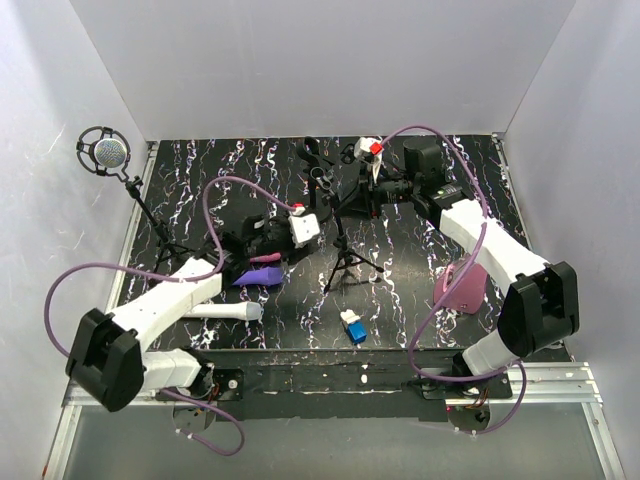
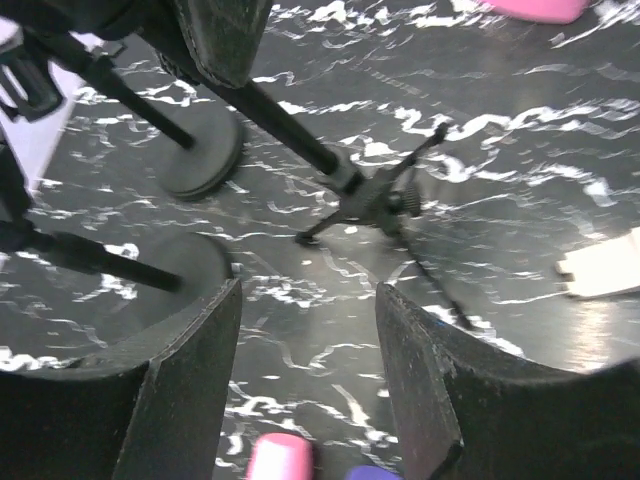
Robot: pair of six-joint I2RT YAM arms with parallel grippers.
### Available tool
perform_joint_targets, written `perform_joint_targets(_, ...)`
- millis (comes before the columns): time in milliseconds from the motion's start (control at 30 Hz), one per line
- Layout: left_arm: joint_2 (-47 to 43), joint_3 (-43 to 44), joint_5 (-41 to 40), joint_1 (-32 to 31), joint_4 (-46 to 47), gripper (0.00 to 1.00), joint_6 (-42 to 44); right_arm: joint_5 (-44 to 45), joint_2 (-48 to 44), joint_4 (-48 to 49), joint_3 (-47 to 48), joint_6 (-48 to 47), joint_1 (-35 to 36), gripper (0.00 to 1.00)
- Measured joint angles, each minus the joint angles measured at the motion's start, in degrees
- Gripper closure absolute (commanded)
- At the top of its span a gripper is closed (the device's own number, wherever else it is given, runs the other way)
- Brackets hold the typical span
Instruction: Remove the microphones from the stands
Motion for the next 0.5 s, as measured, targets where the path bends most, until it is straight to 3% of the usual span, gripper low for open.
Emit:
perform_joint_targets(233, 7.8, 0.0, -2.8, -1.6, 6.9, 0.46, 13.4, 0.0, 0.4, 0.3, 0.0, 1.1, 0.0, 0.99)
perform_joint_targets(500, 8.6, 0.0, -3.6, -4.3, 10.0, 0.48, 12.2, 4.2, -0.3, 2.8, -0.7, 3.8, 0.2, 0.99)
